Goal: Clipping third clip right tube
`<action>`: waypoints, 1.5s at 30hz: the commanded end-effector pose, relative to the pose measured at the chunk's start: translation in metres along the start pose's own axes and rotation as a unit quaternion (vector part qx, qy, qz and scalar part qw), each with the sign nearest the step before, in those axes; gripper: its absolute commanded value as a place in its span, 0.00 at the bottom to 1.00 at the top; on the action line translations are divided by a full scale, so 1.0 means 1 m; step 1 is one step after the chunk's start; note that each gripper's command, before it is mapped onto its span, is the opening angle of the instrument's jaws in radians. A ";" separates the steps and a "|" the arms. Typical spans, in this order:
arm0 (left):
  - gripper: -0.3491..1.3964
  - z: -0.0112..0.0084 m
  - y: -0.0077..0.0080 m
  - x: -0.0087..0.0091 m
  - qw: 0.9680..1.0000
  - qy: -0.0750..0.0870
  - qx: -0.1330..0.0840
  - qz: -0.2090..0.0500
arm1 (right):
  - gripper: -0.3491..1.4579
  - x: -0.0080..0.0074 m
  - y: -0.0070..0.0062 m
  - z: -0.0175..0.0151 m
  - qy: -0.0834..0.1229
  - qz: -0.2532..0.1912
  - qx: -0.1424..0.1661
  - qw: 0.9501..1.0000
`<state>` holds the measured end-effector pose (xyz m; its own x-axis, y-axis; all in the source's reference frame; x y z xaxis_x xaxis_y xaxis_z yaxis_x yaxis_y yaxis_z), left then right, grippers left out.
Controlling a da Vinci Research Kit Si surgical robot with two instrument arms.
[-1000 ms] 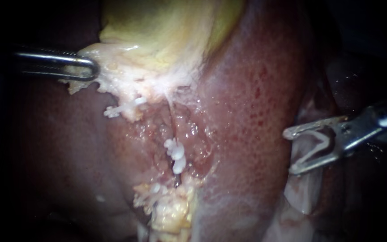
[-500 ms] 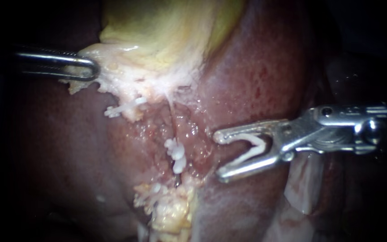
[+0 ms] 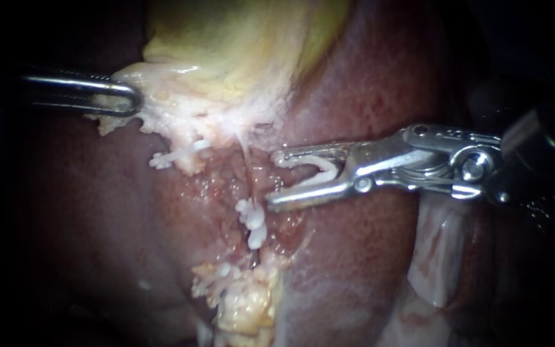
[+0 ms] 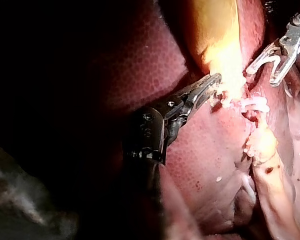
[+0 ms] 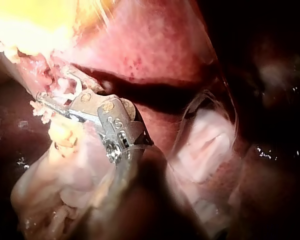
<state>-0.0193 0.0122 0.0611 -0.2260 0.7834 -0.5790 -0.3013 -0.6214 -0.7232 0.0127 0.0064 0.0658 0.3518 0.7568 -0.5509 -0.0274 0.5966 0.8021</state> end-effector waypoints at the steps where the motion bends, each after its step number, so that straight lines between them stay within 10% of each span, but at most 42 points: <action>1: 0.00 0.0000 0.0000 0.0000 1.000 0.000 0.000 0.000 | 0.43 -0.0002 0.0003 0.0002 0.001 0.001 0.000 1.000; 24: 0.00 0.0001 0.0000 0.0000 1.000 0.000 0.000 0.000 | 0.44 -0.0003 0.0026 0.0059 0.074 0.069 0.032 0.994; 45: 0.00 0.0001 0.0000 0.0000 1.000 0.000 0.000 0.000 | 0.43 0.0022 -0.0019 0.0064 0.099 0.065 0.122 0.985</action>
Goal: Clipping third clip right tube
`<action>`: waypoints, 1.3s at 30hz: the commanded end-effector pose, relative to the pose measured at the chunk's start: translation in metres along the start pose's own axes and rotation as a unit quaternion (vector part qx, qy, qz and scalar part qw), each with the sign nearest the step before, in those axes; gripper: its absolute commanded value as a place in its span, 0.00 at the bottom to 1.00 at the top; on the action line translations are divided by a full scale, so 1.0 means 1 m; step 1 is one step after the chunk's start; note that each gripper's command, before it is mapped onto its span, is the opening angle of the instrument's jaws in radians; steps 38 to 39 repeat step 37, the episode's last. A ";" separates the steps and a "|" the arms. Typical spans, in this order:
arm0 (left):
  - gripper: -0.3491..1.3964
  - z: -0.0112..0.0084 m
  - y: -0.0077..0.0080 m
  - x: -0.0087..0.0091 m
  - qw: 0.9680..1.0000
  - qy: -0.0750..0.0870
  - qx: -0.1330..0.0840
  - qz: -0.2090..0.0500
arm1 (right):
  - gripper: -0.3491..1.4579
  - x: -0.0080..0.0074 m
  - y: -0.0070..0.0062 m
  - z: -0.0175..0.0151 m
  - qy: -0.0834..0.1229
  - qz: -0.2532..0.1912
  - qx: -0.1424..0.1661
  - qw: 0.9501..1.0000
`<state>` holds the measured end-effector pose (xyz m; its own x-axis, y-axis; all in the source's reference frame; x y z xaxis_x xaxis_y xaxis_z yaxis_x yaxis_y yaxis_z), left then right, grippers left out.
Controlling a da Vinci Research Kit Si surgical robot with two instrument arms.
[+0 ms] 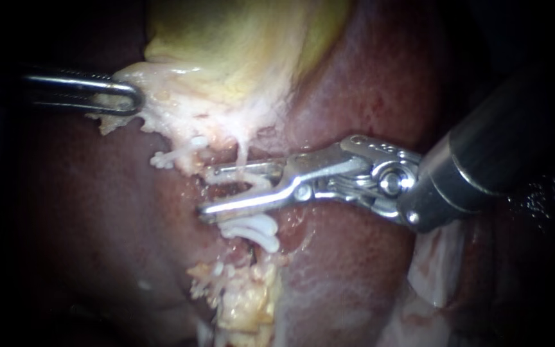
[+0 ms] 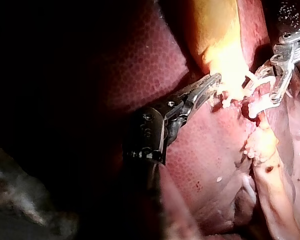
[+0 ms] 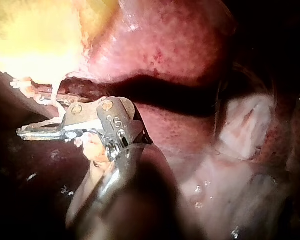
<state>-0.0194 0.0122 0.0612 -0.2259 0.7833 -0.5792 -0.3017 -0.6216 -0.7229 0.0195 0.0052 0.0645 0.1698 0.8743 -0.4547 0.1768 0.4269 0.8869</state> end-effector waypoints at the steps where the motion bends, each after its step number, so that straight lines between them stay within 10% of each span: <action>1: 0.00 0.0000 0.0000 0.0000 1.000 0.000 0.000 0.000 | 0.42 0.0002 0.0000 0.0000 0.001 0.001 -0.003 1.000; 17: 0.00 0.0000 0.0000 0.0000 1.000 0.000 0.000 0.000 | 0.00 0.0009 -0.0004 -0.0015 0.009 0.016 -0.011 1.000; 39: 0.00 0.0000 0.0000 0.0000 1.000 0.000 0.000 0.000 | 0.00 0.0007 -0.0003 -0.0017 0.002 0.048 -0.017 0.999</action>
